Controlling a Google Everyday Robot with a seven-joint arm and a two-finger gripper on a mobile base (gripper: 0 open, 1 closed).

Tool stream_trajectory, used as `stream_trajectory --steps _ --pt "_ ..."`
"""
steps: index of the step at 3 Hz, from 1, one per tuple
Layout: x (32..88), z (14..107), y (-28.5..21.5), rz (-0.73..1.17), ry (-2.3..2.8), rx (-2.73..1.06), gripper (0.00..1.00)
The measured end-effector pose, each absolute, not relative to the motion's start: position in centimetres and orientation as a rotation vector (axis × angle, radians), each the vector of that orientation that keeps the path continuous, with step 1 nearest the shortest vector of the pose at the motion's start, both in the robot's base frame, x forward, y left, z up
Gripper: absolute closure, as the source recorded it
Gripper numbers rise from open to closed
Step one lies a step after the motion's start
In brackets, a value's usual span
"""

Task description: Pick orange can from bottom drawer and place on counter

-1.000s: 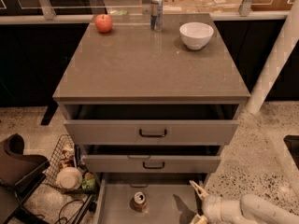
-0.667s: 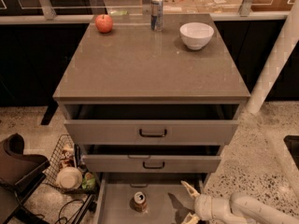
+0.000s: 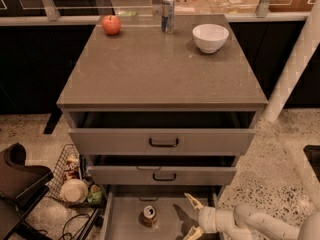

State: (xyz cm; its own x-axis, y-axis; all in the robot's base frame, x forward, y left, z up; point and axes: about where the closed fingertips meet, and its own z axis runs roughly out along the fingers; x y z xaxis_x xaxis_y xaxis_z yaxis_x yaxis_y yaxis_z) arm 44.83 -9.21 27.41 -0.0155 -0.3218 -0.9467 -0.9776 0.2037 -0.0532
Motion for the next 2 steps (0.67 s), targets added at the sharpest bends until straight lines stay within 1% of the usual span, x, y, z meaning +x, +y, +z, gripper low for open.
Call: stream_trajectory --steps 1,2 --pt "45.4 26.2 -7.3 0.891 1.49 -1.278 0.0" --pt "46.6 23.0 -3.4 0.955 1.463 -1.255 0.0"
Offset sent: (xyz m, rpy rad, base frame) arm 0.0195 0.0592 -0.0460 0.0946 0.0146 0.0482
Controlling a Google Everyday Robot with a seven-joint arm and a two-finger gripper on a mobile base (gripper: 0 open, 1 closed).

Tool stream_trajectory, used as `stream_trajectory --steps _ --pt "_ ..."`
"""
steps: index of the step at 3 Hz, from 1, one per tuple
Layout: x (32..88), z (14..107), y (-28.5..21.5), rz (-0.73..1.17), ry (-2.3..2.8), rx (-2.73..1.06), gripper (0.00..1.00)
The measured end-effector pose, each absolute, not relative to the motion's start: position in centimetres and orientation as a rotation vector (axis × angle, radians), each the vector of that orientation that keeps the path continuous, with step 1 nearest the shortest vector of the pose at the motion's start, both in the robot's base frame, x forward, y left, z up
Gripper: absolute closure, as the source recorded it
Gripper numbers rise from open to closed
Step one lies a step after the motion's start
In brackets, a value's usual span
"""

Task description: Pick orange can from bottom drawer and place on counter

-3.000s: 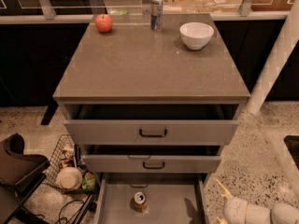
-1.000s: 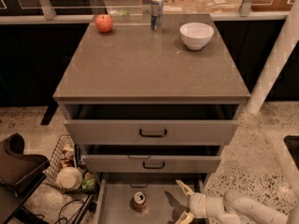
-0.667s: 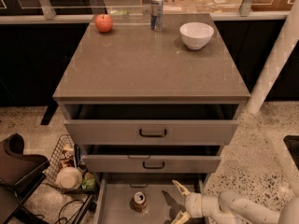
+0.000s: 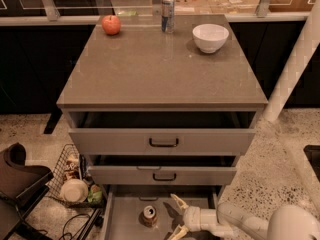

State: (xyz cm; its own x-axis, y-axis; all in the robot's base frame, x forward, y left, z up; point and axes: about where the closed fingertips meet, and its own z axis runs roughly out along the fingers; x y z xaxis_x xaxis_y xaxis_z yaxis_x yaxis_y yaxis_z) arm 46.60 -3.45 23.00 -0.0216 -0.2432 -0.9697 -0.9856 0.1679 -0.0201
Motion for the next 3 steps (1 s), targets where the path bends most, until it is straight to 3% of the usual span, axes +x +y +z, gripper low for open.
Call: stream_trajectory --steps 3 --pt "48.5 21.7 0.2 0.999 1.434 -1.272 0.0"
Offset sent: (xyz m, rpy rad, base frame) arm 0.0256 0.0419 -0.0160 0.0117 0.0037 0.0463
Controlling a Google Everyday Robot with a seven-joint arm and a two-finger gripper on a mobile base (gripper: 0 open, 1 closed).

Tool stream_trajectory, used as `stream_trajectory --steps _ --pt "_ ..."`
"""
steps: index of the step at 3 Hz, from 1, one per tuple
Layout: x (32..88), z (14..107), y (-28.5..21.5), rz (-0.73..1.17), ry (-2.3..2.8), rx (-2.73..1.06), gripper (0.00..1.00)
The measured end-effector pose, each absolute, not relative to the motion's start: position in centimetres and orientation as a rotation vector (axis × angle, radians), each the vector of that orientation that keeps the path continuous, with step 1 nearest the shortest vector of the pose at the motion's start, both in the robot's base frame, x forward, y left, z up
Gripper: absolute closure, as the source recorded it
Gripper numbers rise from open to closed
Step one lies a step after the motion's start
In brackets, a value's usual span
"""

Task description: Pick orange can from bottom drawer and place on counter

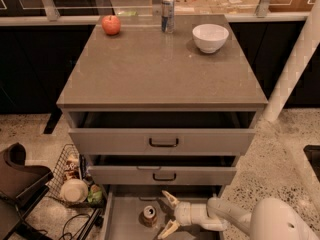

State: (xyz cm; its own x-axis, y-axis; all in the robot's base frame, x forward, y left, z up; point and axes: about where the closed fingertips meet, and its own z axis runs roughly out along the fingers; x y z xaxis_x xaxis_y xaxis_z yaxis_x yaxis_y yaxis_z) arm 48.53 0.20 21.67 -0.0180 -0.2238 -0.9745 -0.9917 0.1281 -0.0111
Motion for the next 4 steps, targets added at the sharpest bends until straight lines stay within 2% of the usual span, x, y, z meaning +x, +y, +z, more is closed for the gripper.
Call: stream_trajectory --steps 4 --pt "49.5 18.0 3.5 1.076 1.388 -1.233 0.0"
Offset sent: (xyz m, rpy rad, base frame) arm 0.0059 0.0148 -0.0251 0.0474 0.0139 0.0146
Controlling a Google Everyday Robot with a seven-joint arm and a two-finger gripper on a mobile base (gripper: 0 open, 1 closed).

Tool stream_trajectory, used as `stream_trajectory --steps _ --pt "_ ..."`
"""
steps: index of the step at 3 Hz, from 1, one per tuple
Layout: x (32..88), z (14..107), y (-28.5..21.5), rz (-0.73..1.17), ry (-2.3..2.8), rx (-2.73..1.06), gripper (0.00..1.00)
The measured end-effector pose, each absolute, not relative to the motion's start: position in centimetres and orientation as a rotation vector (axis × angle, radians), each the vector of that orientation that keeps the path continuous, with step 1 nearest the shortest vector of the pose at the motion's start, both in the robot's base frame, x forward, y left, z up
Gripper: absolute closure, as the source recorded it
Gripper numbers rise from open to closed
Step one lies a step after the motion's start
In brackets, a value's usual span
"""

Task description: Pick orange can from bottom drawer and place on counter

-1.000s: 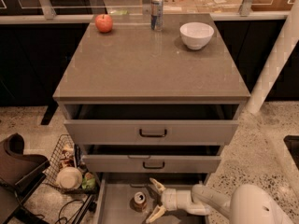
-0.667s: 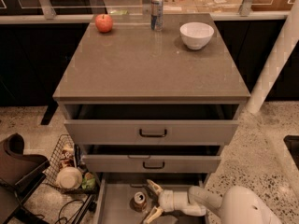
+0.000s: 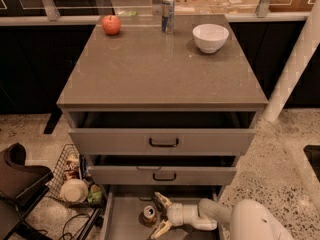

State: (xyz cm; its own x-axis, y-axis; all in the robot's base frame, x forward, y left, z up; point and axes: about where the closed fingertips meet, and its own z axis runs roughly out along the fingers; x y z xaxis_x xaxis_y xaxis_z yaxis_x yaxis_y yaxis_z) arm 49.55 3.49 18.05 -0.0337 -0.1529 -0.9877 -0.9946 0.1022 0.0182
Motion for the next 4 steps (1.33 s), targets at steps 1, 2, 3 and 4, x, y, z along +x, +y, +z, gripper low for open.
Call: stream_trajectory --steps 1,2,3,4 --pt "49.72 17.68 4.08 1.092 1.368 -1.214 0.19" --pt "49.76 17.4 4.44 1.103 1.355 -1.206 0.41" --pt "49.69 17.4 4.62 1.106 1.354 -1.206 0.64" --pt "49.6 17.4 4.83 1.11 1.352 -1.206 0.87"
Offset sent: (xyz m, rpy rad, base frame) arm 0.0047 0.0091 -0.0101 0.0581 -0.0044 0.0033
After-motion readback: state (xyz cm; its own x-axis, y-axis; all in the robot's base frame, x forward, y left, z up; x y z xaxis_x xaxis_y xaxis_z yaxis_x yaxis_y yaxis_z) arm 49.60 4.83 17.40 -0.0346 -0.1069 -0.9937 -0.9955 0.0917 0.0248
